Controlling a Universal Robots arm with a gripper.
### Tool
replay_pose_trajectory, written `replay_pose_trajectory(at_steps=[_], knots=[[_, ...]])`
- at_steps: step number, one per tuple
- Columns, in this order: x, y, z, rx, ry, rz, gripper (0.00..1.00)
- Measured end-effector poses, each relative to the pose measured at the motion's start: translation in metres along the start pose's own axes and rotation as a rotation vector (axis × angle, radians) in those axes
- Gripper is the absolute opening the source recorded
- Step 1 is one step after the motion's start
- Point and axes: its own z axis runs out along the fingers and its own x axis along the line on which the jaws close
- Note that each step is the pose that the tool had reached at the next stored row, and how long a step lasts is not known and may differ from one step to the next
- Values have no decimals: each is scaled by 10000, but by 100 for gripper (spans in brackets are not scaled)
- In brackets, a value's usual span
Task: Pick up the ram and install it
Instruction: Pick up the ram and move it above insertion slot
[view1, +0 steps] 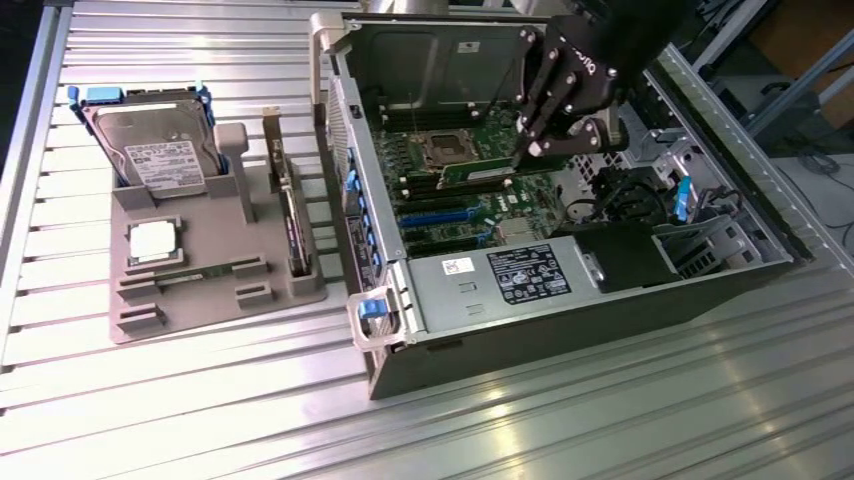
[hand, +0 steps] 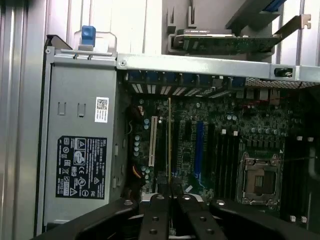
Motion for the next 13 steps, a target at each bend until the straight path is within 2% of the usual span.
replay_pose_trajectory(at_steps=[3,5,7,10,11,13], knots=[[-18,-132,-8,-2,0,0,12],[-53,-261,-15,-2,0,0,12],[-183,-396,-20,-3,0,0,12],[-306,-479,-22,-2,-1,-1,12],[-362,-542,-25,-3,0,0,12],[-384,-721,-32,-10,-1,-1,12]])
